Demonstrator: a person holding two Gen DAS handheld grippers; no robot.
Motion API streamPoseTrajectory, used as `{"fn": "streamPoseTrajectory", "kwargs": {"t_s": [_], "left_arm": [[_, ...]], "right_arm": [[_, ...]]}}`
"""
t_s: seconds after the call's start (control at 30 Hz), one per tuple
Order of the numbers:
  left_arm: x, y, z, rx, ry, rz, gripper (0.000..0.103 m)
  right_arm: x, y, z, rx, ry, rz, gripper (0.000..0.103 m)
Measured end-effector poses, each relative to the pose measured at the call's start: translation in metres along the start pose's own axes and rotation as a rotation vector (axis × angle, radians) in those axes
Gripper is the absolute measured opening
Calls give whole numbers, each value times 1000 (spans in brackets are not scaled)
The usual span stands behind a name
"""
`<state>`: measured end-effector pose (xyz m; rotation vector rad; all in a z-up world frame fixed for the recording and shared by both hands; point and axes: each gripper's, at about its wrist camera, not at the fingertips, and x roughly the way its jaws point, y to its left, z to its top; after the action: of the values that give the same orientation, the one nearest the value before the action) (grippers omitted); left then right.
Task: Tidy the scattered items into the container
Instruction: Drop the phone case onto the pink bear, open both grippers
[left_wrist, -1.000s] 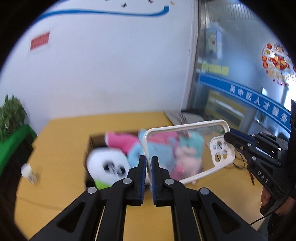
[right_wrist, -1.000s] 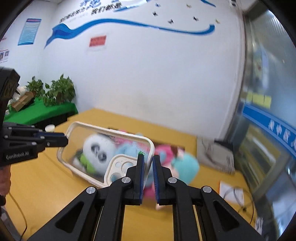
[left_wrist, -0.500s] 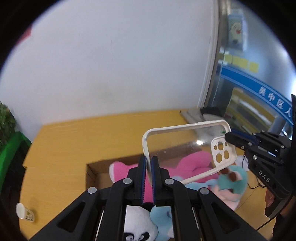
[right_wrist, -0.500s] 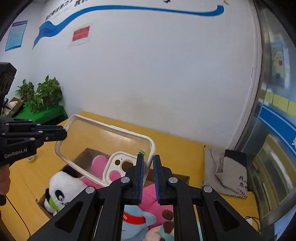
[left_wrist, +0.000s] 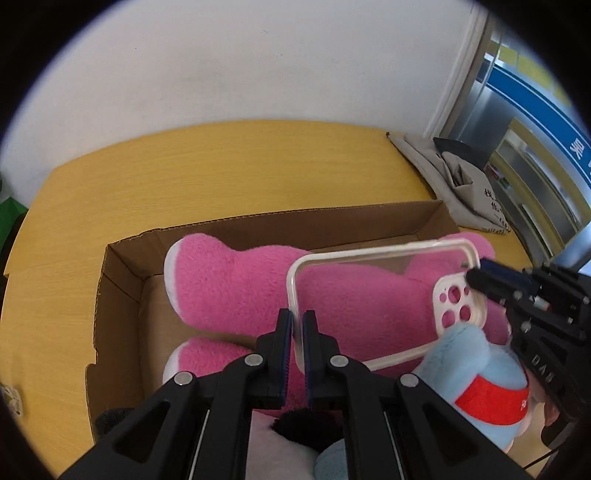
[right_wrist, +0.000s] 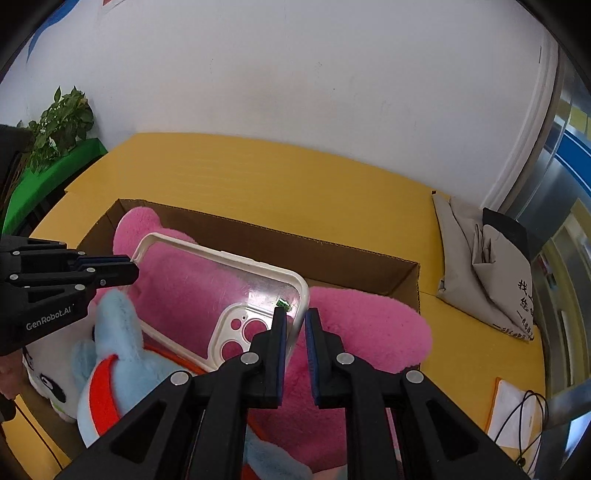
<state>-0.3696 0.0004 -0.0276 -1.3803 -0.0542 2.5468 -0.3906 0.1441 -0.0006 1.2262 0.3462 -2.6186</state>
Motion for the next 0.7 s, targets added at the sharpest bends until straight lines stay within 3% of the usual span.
{"fn": "streamPoseTrajectory", "kwargs": {"t_s": [0.03,0.13,0.2,0.27,0.33,0.43,0.53,0.6,0.7], "left_arm": [[-4,1,0,-6,-10,-3,9],[-22,-2,-4,9,-51,12,34],[-41,-3,-11,20,-89,36,49],[-64,-6,-19,33,-131,51,49],[-92,-12,-31,53,-180,69,50],[-141,-22,-61,73,-289,109,57],[-188,-32,-102,54,-404,120,75],[-209,-38,-134,43,-439,101,78],[-220,-49,-188,37,-430,74,78]], "right_arm": [[1,2,-1,-4,14,1,13],[3,4,-7,4,47,6,15],[-6,0,-11,25,31,-2,30],[-25,-2,-15,56,-10,-5,79],[-58,-1,-24,81,-88,-2,94],[-108,10,-45,59,-178,34,101],[-160,30,-91,56,-270,40,103],[-181,43,-128,70,-287,55,103],[-199,61,-189,91,-260,38,103]]}}
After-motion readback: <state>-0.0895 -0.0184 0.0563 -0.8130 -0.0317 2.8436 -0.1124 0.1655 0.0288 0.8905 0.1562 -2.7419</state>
